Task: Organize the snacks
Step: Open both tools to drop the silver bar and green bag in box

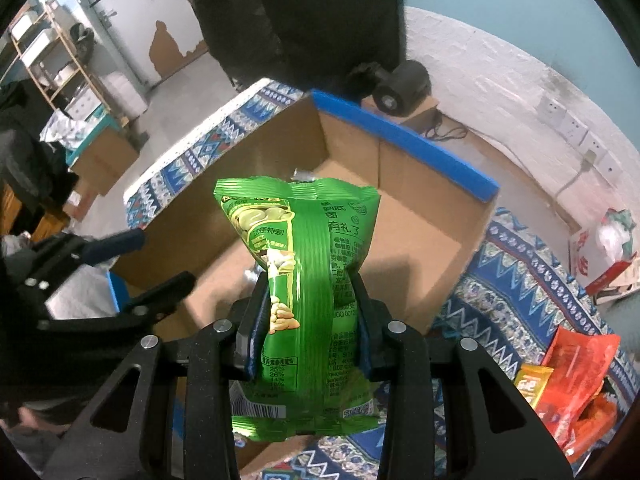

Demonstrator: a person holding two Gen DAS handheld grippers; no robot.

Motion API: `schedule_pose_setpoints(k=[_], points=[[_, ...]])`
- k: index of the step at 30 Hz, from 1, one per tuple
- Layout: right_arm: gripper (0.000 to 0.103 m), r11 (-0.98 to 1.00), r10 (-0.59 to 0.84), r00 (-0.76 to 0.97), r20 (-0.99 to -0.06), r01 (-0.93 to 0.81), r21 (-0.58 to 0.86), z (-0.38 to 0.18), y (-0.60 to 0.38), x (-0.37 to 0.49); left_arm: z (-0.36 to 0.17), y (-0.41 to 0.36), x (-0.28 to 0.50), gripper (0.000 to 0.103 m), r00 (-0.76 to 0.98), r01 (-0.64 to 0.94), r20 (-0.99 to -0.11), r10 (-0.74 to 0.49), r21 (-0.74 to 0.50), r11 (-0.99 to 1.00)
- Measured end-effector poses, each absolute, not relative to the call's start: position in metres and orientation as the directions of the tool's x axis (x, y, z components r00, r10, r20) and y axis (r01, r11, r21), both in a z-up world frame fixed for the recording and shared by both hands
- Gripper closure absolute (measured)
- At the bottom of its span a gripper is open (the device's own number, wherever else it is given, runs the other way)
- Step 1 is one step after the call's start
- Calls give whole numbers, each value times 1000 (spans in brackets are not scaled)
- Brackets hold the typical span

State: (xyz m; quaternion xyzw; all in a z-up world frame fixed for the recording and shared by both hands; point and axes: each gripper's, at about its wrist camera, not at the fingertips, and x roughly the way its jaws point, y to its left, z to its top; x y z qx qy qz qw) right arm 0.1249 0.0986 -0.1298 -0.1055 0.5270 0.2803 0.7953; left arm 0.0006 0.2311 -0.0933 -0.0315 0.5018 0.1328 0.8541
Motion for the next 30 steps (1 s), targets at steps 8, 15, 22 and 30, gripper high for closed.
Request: schedule_pose_setpoints(k=[8,15,22,30], points=[[48,832,329,298,-896,-540,126,-128,94,121,-86,227,-1,40,478,-244,-861,175,61,968],[40,855,311,341,-887,-508,104,-109,68,112,-81,209,0,40,498,-195,-859,119,23,981],[36,885,262,382,-886,-462,62,-91,25,100,-73,176,1,37,517,-124,-854,54,-13,992],[35,926,186,402,-897,-377,23,-84,-36,86,-73,132,4,37,508,-31,-861,-4,-23,999]])
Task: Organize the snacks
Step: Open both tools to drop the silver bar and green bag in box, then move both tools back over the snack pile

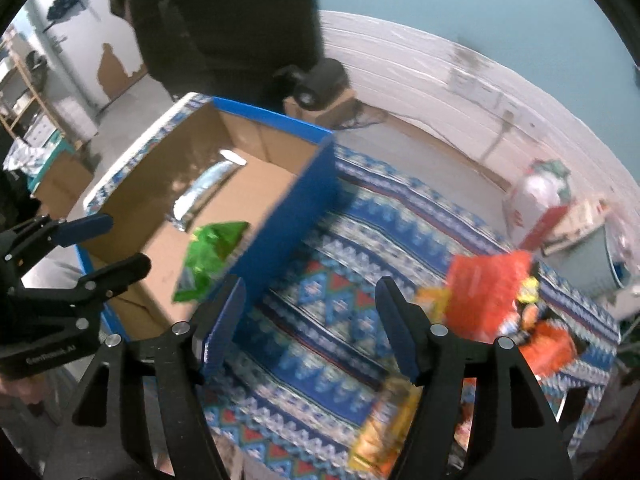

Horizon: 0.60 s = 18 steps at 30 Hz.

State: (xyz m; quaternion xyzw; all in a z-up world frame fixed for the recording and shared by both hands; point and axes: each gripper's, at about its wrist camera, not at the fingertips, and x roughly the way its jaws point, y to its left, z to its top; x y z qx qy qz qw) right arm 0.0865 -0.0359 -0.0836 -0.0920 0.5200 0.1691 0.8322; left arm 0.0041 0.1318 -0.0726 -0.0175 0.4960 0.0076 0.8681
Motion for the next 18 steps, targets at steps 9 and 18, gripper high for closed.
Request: schedule_pose_setpoints(k=[9,18], points=[[35,957,118,406,-906,-290,-6,-84,-106,70,-77,85,8,37,481,65,-874,-68,-42,997],[35,975,55,382,-923,-220,-32,-97,-169,53,-89,36,18,36,431,151,-895,-115,-54,987]])
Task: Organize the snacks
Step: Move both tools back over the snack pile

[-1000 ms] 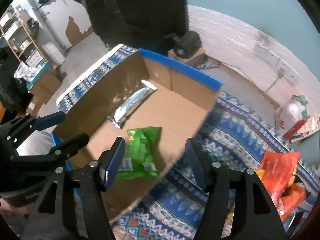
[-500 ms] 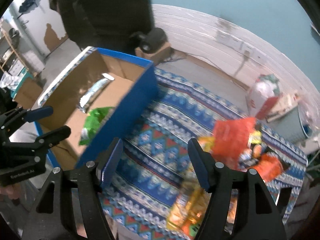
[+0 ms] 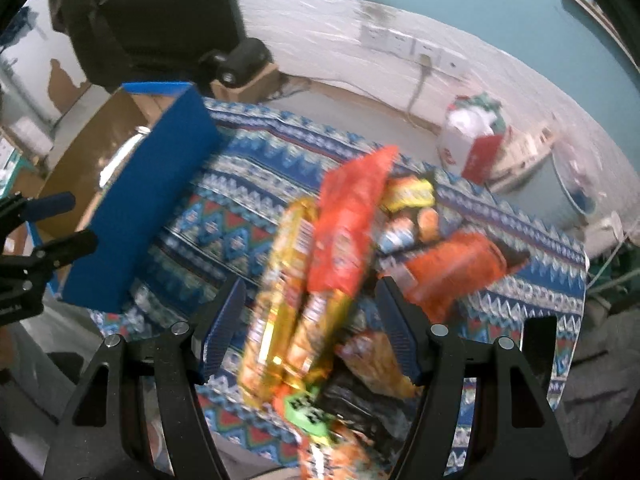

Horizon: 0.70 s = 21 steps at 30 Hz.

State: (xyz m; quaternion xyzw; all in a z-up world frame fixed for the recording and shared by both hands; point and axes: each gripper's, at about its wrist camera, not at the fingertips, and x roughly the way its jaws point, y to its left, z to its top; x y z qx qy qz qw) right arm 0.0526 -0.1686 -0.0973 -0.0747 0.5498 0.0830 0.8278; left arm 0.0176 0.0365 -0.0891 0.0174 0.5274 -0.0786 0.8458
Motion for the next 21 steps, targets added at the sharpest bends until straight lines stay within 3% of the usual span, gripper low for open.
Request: schedule_pose_setpoints(k=[21], points=[[35,992,15,243,-970,-123,-15,-160,-246,57,-138,-34,43,34,282,239,-950,-132,-63,969]])
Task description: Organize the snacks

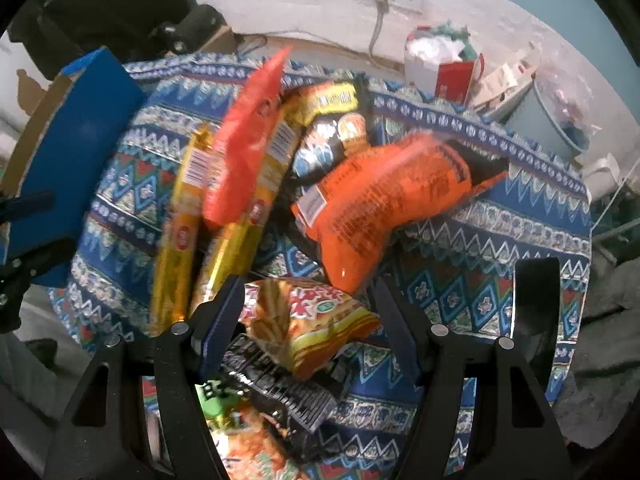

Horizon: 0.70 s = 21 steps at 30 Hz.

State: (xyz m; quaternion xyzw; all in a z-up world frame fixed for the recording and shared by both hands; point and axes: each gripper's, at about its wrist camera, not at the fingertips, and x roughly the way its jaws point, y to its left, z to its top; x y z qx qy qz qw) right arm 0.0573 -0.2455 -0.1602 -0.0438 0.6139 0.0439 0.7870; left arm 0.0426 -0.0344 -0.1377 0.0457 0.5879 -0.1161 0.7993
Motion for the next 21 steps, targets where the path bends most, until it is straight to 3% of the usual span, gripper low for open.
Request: schedule_pose_setpoints(k=[12,21], points=[[32,987,128,167,-978,-120,109,-183,-260,54,-181,-47,68,31,163,172,-967,-194,-166,971],[32,977,131,98,-987,-183,111,-190,-263,37,-200,-67,75,31,111,170,-972,-205,-184,968]])
